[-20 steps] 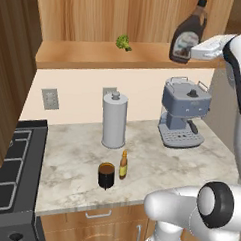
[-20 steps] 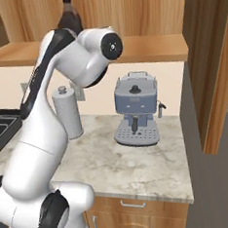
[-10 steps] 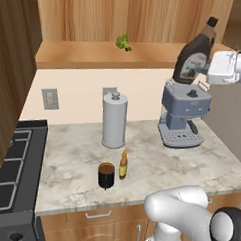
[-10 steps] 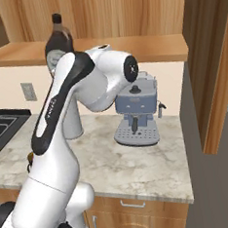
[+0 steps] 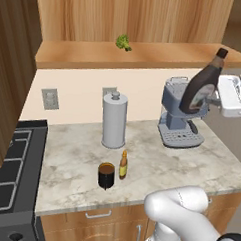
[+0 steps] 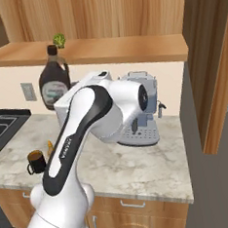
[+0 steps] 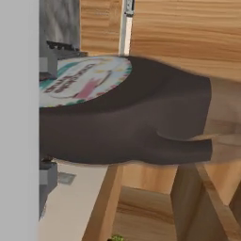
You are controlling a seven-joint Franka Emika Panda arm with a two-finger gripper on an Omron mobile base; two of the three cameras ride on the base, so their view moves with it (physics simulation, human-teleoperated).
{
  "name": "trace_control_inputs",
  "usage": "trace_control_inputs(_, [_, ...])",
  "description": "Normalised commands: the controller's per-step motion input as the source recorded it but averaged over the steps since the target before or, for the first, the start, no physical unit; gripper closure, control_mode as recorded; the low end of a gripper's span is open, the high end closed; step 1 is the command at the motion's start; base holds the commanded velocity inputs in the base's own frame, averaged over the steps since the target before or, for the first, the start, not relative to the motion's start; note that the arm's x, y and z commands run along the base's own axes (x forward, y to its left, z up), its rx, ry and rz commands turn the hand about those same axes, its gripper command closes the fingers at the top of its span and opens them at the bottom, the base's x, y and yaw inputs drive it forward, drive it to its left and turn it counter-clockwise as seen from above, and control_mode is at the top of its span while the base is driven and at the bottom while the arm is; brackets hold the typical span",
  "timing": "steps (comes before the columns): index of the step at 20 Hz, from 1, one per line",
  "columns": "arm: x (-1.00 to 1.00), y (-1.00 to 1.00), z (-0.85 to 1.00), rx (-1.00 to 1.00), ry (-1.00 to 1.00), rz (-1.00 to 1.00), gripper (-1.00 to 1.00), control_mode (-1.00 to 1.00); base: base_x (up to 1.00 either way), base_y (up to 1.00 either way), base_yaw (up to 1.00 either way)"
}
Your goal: Pick the syrup bottle and honey bottle from the cabinet and place them next to the mug.
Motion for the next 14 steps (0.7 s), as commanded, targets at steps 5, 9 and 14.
trace_control_inputs(5, [-0.34, 0.03, -0.56, -0.10, 0.00, 0.07, 1.00, -1.00, 0.00, 0.00, 0.00])
trace_control_inputs(9, [-0.04, 0.03, -0.63, -0.15, 0.00, 0.00, 1.00, -1.00, 0.00, 0.00, 0.00])
trace_control_inputs(14, [0.03, 0.12, -0.67, -0.17, 0.00, -0.01, 1.00, -1.00, 0.00, 0.00, 0.00])
